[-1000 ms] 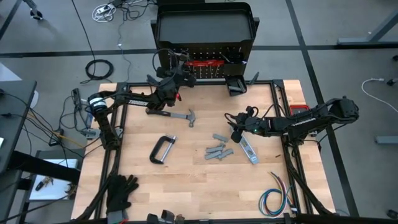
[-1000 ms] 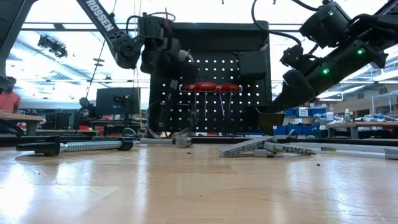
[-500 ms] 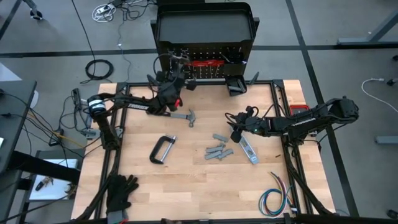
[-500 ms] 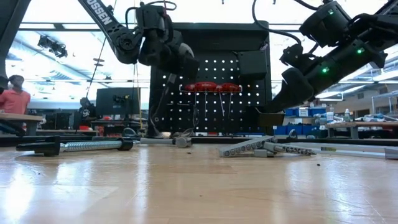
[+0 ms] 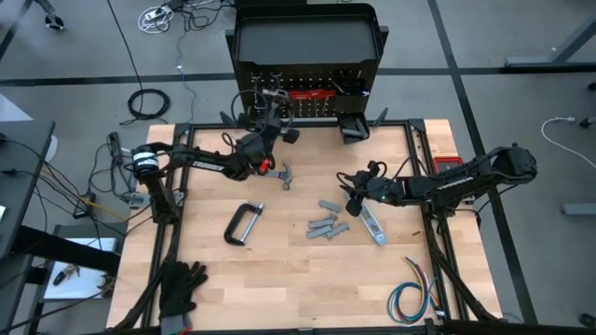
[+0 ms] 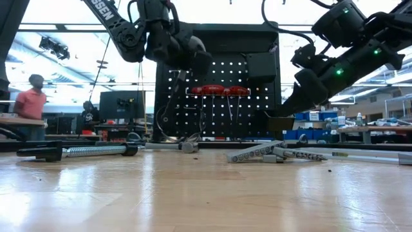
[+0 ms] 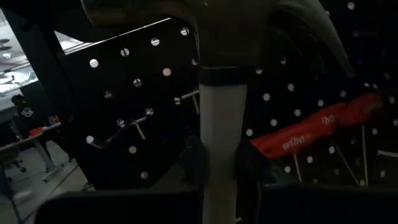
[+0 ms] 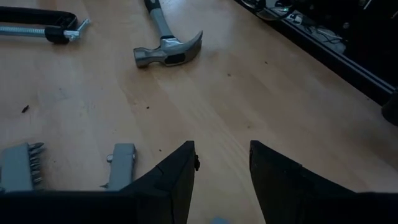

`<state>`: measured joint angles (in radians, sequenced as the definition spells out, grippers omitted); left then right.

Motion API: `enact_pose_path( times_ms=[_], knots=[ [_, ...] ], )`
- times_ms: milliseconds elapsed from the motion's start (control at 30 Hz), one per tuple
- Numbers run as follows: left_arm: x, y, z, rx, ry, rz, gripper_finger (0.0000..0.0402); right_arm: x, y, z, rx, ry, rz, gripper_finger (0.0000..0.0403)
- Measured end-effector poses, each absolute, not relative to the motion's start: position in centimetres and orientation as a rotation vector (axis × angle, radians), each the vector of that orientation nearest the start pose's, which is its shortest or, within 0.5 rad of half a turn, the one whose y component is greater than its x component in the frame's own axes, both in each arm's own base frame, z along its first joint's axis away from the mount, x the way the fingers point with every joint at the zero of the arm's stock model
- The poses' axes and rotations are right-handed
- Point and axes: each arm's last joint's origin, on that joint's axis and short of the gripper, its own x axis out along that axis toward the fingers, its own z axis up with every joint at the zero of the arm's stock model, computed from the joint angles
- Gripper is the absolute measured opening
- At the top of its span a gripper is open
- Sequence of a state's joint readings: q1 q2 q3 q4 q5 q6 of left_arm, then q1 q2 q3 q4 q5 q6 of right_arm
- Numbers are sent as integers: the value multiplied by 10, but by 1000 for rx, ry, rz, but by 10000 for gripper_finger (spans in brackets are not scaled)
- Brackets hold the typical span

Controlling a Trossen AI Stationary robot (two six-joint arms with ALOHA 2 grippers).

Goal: Hang tools onto peg board
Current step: Unhang the hammer

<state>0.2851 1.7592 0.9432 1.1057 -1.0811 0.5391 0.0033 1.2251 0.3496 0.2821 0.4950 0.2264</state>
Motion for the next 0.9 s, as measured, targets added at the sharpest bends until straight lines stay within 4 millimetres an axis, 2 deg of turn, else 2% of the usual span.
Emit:
enact_pose_path(
  times_ms=[233,433,567,667,767,900],
  knots=[
    [348,90,244,409,179,1317,40,211,-10,150,66,523,-527,158],
    [354,61,230,516,377,1105,40,211,-5,150,86,516,-511,158],
    [339,50,224,439,544,867,40,211,1,150,104,511,-490,158],
    [322,52,223,349,682,714,40,212,4,150,108,505,-475,158],
    [307,54,220,389,841,619,40,213,6,152,113,482,-467,158],
    [298,51,214,471,974,443,40,214,6,154,119,465,-466,158]
  ],
)
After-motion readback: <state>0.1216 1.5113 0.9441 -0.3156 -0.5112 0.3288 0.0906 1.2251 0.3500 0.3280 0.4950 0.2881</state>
